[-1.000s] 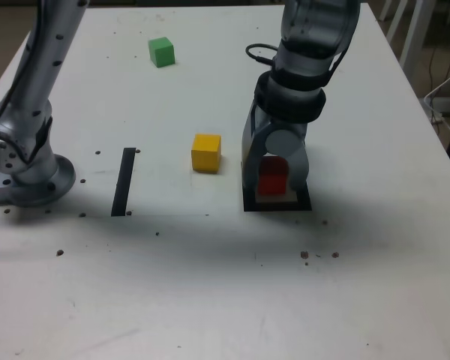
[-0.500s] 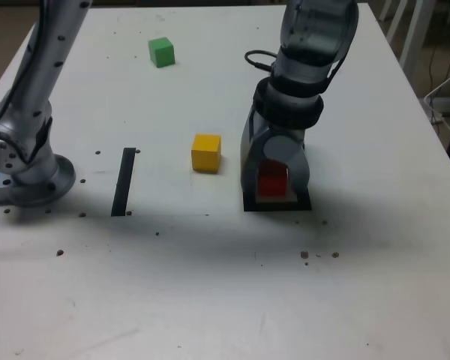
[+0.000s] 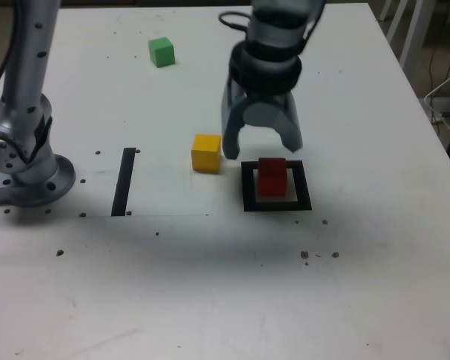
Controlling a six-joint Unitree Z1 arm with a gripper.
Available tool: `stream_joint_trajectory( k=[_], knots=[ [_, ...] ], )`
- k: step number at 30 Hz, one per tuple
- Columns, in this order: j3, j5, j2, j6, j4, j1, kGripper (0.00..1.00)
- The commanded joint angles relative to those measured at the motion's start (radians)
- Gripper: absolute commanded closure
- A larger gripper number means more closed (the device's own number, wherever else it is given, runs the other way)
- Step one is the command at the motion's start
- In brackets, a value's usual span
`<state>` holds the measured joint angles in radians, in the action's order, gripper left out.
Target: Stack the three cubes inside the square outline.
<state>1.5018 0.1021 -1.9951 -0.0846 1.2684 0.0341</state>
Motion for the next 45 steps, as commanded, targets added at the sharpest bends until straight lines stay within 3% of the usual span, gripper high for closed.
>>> stream_joint_trajectory(
  k=[1, 16, 33, 40, 45],
  knots=[
    [-0.019, 0.011, 0.035, -0.012, 0.011, -0.005, 0.01],
    [-0.215, 0.034, 0.12, -0.006, -0.011, -0.034, 0.01],
    [-0.323, 0.007, 0.122, 0.071, -0.091, -0.09, 0.05],
    [-0.328, -0.014, 0.092, 0.104, -0.1, -0.107, 0.12],
    [-0.324, -0.026, 0.063, 0.11, -0.102, -0.108, 0.23]
  ],
)
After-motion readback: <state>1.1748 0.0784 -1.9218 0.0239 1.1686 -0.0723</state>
